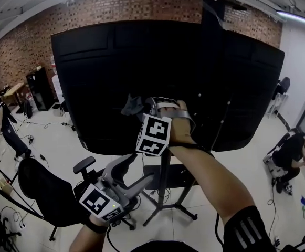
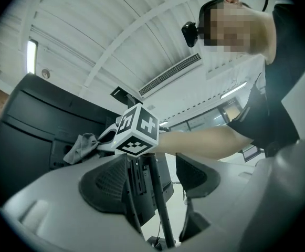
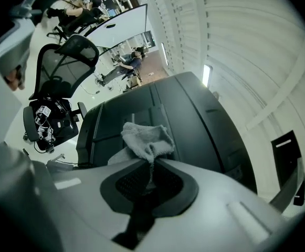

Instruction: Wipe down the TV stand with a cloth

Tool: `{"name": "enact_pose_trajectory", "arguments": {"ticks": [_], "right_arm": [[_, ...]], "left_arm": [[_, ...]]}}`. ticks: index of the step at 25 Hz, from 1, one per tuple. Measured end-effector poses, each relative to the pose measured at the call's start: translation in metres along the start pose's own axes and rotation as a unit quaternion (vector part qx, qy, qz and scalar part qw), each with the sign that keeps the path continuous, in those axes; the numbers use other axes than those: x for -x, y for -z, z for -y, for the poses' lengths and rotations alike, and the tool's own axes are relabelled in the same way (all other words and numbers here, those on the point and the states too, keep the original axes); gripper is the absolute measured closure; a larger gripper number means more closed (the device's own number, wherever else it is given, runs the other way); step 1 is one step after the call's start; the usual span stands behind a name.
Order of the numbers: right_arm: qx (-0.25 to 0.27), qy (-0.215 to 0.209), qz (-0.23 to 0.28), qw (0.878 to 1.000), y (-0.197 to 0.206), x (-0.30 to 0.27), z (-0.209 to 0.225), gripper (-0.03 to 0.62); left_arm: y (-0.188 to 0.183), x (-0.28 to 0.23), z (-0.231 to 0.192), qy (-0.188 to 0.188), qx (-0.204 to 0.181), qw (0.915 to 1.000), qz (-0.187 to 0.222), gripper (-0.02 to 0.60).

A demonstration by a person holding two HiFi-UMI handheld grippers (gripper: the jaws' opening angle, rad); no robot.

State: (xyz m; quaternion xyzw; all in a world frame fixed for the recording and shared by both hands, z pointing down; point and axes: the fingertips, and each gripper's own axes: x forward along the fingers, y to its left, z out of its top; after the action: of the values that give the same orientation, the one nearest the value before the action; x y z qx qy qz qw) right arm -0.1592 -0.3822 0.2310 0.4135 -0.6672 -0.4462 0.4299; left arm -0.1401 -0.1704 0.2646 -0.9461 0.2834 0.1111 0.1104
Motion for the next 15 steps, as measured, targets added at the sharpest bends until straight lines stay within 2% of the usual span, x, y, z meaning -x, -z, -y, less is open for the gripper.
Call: {"name": "enact_pose_trajectory", "arguments": {"ticks": [4, 6, 9, 12, 15], "right_arm": [[-0.014, 0.001, 0.013, 1.0, 0.006, 0.021, 0.001, 0.577], [-0.044, -0.004, 0.041, 0.998, 0.003, 0.037, 0.004, 0.577], [-0.103, -0.012, 0.101, 0.989, 0.002, 0.071, 0.012, 0.577], [-0.126, 0.013, 0.143, 0.982, 0.014, 0.113, 0.025, 0.577], [-0.144, 0.039, 0.153, 0.977, 0.045, 0.15, 0.04, 0.577]], "left_arm": [[0.004, -0.015, 0.011, 0.019, 0.002, 0.9998, 0.004, 0.265], [0.005, -0.021, 0.014, 0.022, 0.003, 0.9997, 0.003, 0.265], [0.004, -0.029, 0.019, 0.025, 0.003, 0.9997, 0.005, 0.265], [0.002, -0.035, 0.024, 0.028, 0.0, 0.9996, 0.006, 0.265], [-0.001, -0.042, 0.029, 0.031, -0.003, 0.9995, 0.006, 0.265]]}}
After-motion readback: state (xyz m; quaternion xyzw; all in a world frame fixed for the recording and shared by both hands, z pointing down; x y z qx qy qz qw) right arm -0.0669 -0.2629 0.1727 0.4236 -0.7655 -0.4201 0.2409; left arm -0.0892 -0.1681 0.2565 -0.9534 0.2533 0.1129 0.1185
